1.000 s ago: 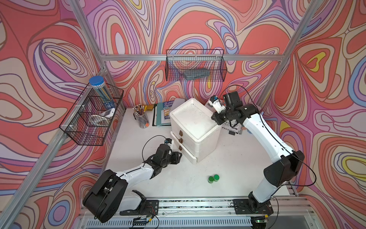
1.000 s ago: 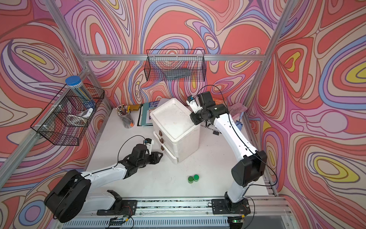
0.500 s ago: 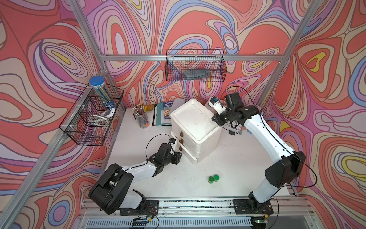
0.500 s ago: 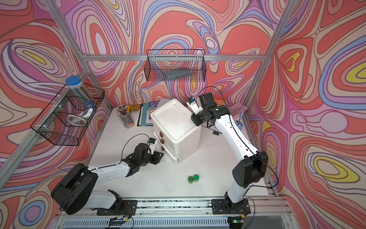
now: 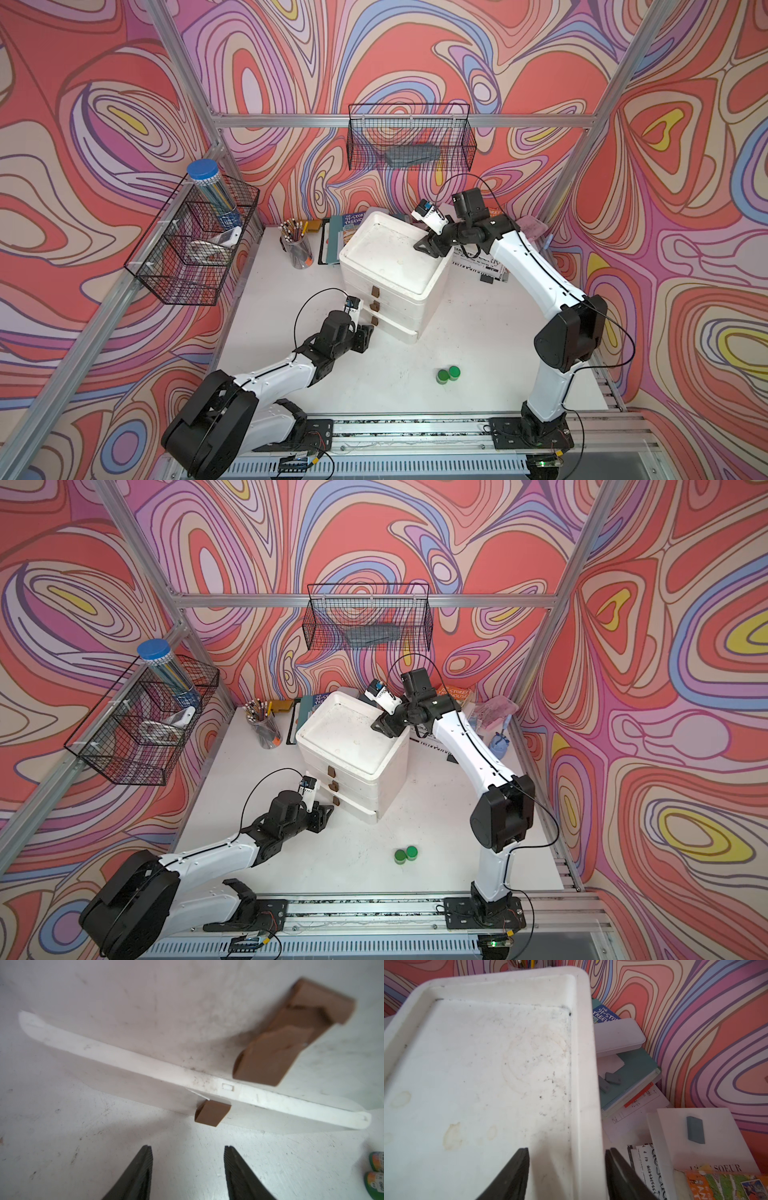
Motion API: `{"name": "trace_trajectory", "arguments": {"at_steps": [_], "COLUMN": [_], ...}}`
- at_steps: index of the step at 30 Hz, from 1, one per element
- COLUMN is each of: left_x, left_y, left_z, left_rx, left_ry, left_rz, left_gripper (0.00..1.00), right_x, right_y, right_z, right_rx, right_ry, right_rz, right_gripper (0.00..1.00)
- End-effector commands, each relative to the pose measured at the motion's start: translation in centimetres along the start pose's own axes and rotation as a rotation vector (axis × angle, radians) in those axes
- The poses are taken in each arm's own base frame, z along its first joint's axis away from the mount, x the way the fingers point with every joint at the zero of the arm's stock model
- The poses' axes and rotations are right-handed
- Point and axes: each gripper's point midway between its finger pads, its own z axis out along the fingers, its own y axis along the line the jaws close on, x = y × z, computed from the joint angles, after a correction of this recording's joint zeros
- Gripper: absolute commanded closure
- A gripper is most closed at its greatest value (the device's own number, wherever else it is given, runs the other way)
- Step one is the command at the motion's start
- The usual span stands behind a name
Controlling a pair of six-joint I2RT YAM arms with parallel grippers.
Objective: Put the paint cans in the drawer according to color
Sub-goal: Adjust the storage box at the center of the board, then open the drawer in the storage box.
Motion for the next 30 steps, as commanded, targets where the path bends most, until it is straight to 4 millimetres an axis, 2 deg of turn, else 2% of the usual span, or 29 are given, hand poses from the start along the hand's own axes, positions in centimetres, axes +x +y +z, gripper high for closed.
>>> {"name": "trace_trajectory", "arguments": {"at_steps": [1,3,4,6,17,21,25,30], "left_x": [-0.3,-0.5,-0.7,-0.8,-2.0,-2.3,-2.3,-2.2], "left_y": [-0.1,-0.6,-0.8,-0.8,-1.6,-1.7,-1.8,-1.6], "left_z": [0.3,0.5,0.7,1.0,2.6,3.0,3.3,3.2], "left_rx": [0.017,0.039,0.042,0.036,0.040,0.043,0.046,0.034], "left_ry": [-0.031,-0.045,-0.050,-0.056,-0.084,-0.100,-0.100,-0.106], "left_rz": [0.025,0.038,0.047,0.060,0.109,0.105,0.107,0.108], "left_gripper": [0.44,0.43,0.43,0.42,0.47,0.55,0.67,0.84], "right_x": [1.0,0.6,-0.5,-0.9,0.1,1.2,1.9,1.7], "right_y": [-0.4,-1.0,-1.2,-1.3,0.3,0.5,0.8,1.1], "right_z": [0.3,-0.5,-2.2,-3.6,-10.8,-12.4,-13.6,-14.5], "right_rx": [0.053,0.105,0.141,0.177,0.311,0.363,0.397,0.402], "right_ry": [-0.001,-0.028,-0.065,-0.094,-0.201,-0.208,-0.210,-0.229], "right_rz": [0.057,0.086,0.100,0.143,0.310,0.338,0.344,0.340], "right_gripper": [0.28,0.26,0.26,0.25,0.26,0.27,0.27,0.29]}}
